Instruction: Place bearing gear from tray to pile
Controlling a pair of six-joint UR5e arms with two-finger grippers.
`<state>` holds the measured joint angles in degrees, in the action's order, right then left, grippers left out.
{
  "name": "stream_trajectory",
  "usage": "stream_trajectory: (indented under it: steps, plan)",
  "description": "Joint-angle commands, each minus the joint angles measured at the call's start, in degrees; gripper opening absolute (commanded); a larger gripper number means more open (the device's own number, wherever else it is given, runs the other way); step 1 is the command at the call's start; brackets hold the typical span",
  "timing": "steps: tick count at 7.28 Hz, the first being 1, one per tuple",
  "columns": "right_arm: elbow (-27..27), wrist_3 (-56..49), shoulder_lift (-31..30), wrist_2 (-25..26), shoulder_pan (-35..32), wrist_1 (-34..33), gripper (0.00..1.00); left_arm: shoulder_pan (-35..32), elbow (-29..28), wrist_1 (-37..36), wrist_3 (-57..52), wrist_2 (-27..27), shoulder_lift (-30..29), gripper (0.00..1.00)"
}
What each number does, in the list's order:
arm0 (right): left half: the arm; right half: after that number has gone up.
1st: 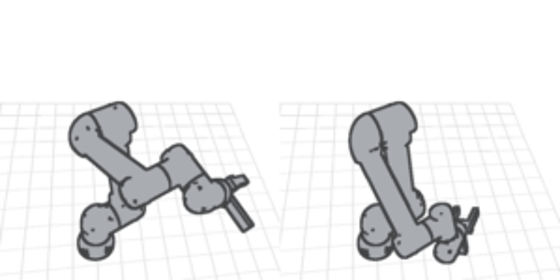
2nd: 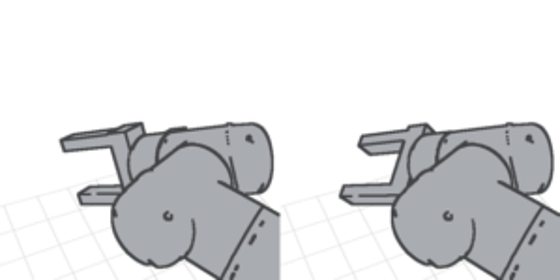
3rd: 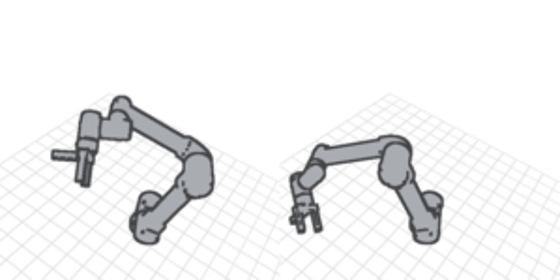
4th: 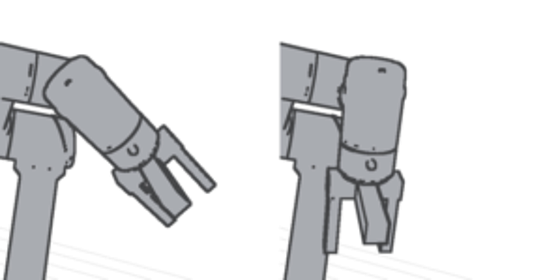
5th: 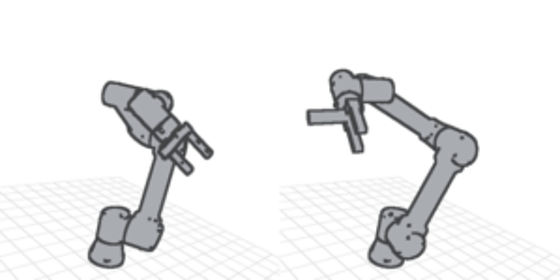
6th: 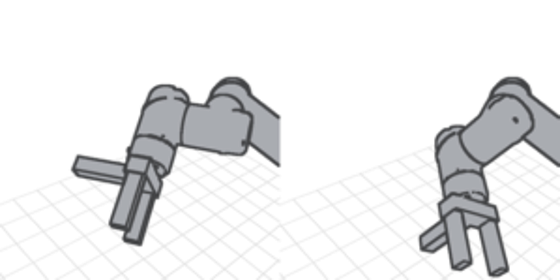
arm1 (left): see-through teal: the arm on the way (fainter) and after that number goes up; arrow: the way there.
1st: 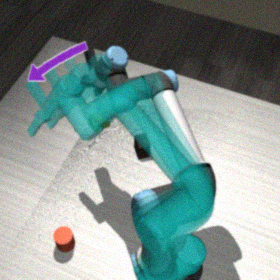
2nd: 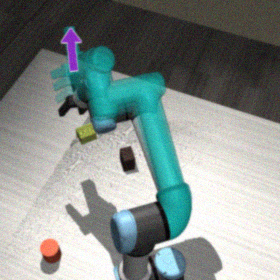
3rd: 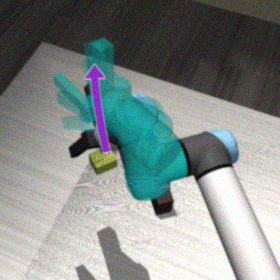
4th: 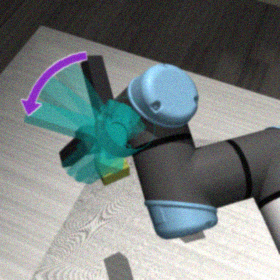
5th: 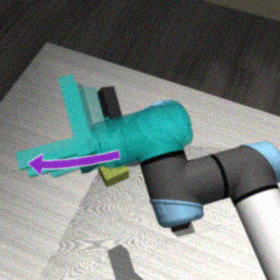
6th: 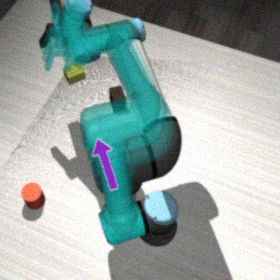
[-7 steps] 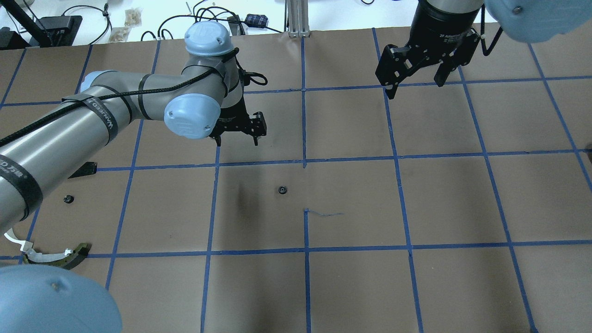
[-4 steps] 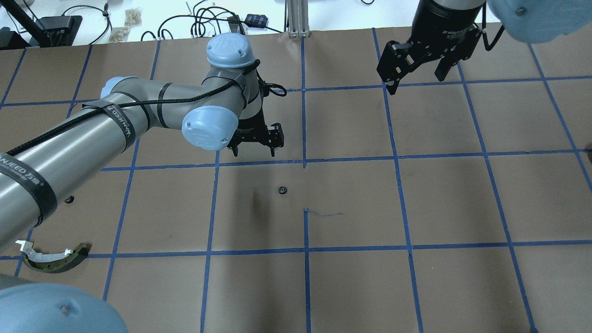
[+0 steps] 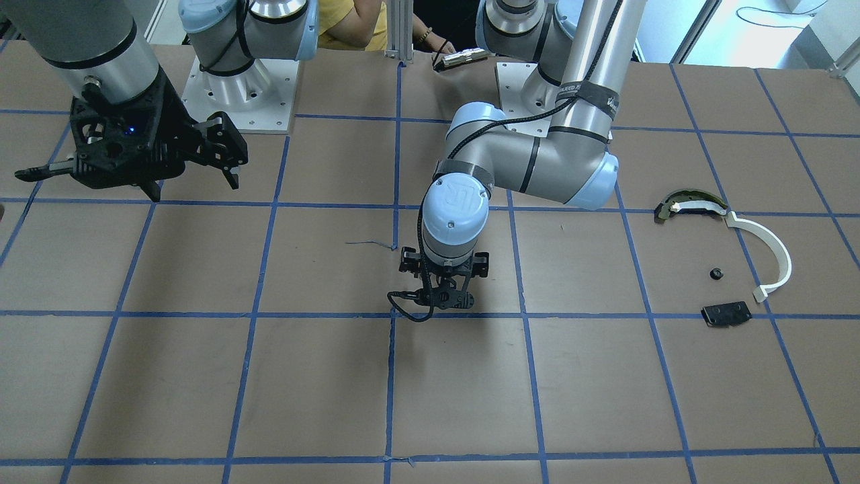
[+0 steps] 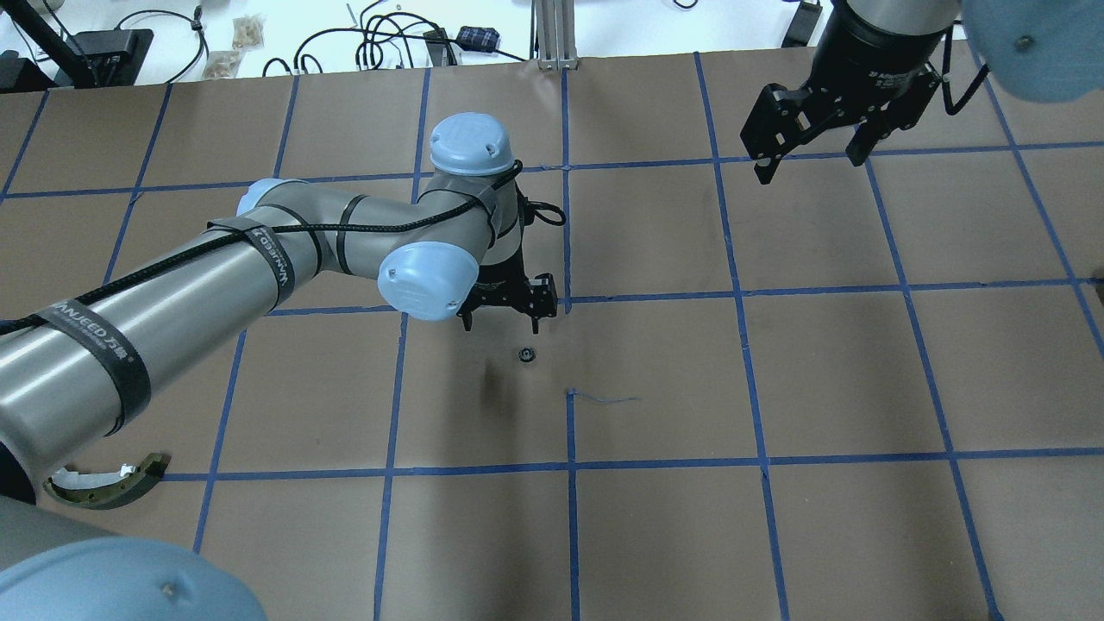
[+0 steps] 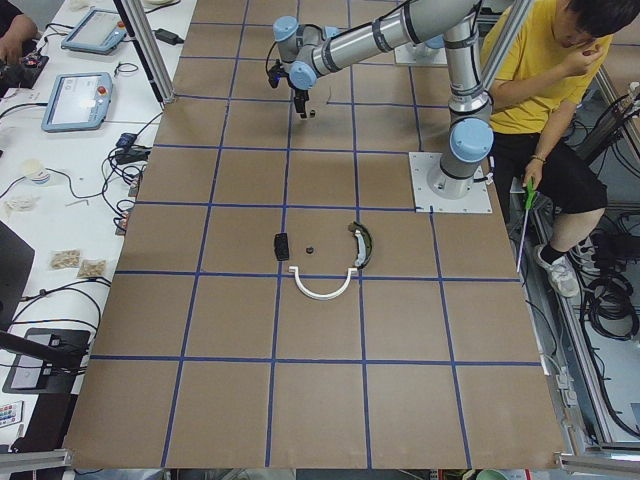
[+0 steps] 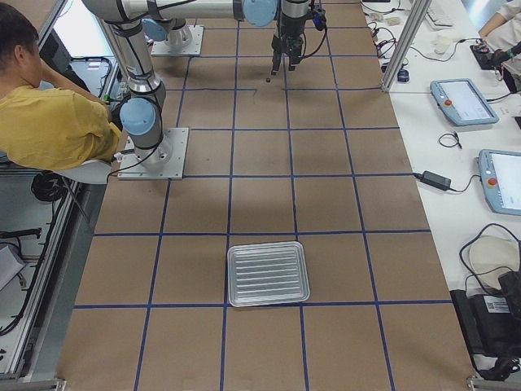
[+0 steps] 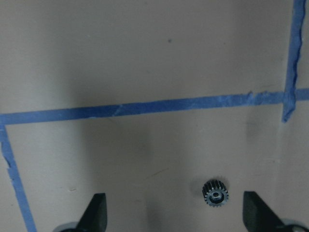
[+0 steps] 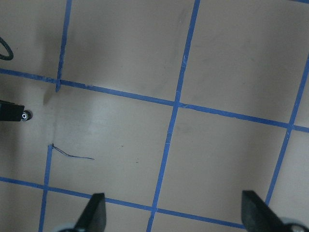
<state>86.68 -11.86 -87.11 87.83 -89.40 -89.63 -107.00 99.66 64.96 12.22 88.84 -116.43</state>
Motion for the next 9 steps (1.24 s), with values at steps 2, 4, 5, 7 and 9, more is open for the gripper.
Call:
stream_trajectory:
  steps: [2, 4, 5, 7, 9]
  plan:
    - [3.3, 3.8, -3.9, 0.9, -0.2, -2.7, 1.00, -2.2, 1.6, -0.7, 1.1, 0.1, -3.0, 0.97]
    - [4.0, 3.8, -3.4, 0.8, -0.2, -3.1, 1.00, -2.2, 1.5, -0.8, 1.1, 0.0, -2.9, 0.93]
    - [4.2, 3.2, -3.5, 0.9, -0.2, -3.6, 1.00, -2.2, 1.3, -0.8, 1.1, -0.2, -2.4, 0.74]
    - [4.3, 3.8, -3.5, 1.0, -0.2, -4.7, 1.00, -2.2, 1.1, -0.8, 1.1, -0.2, -2.4, 0.54]
    - [4.2, 3.9, -3.5, 1.0, -0.2, -5.1, 1.00, -2.2, 1.1, -0.7, 1.2, -0.2, -2.7, 0.00]
